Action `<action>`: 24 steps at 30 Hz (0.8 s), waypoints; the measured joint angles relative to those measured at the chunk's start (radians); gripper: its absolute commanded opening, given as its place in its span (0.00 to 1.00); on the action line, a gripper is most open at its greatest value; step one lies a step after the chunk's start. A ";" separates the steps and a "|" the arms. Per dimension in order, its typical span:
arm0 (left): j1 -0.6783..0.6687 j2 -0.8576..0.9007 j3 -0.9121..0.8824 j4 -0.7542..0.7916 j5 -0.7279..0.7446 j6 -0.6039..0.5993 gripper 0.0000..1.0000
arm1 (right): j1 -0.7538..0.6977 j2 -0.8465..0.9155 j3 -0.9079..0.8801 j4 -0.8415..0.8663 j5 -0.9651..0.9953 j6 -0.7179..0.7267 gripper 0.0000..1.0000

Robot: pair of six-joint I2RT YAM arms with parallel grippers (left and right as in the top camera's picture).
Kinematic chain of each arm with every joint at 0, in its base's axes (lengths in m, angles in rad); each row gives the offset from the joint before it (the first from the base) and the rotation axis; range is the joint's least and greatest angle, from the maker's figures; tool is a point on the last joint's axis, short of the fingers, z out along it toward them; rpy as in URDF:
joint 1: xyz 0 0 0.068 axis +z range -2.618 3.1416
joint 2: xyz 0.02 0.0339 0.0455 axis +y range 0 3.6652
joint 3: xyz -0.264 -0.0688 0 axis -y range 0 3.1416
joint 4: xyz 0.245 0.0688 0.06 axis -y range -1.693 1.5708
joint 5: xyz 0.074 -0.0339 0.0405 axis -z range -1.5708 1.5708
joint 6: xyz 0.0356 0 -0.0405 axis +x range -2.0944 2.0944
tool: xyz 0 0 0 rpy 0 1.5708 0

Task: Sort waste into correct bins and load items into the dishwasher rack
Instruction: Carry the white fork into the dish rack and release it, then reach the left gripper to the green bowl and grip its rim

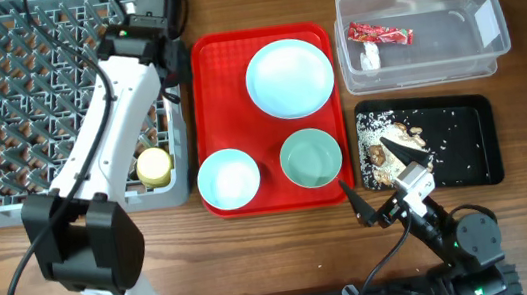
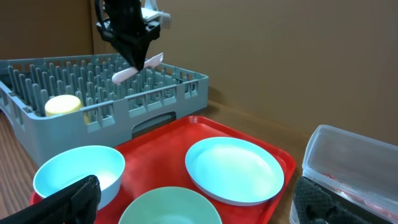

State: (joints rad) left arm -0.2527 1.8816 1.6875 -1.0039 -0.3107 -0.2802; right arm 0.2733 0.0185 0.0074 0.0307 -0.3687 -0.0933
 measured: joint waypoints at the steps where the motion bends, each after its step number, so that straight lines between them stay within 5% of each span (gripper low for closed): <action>1: 0.006 0.008 -0.006 0.006 -0.007 0.006 0.17 | 0.000 0.000 0.000 0.000 0.000 0.000 1.00; 3: 0.014 0.033 -0.018 0.007 -0.006 0.019 0.28 | 0.000 0.000 0.000 0.000 0.000 0.000 1.00; 4: 0.016 0.040 -0.019 0.007 -0.006 0.024 0.56 | 0.000 0.000 0.000 0.000 0.000 0.000 1.00; 6: 0.020 0.068 -0.027 0.002 -0.002 0.043 0.84 | 0.000 0.000 0.000 0.000 0.000 0.000 1.00; 15: 0.020 -0.050 0.012 -0.097 0.127 0.058 0.74 | 0.000 0.000 0.000 0.000 0.000 0.000 1.00; 19: 0.011 -0.191 0.040 -0.163 0.268 0.057 0.84 | 0.000 0.000 0.000 0.000 0.000 0.000 1.00; 24: -0.042 -0.251 0.049 -0.263 0.403 0.042 0.83 | 0.000 0.000 0.000 0.000 0.000 0.000 1.00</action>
State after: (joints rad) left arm -0.2951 1.6310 1.7363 -1.2671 0.0925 -0.2386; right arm 0.2733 0.0185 0.0074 0.0303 -0.3687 -0.0933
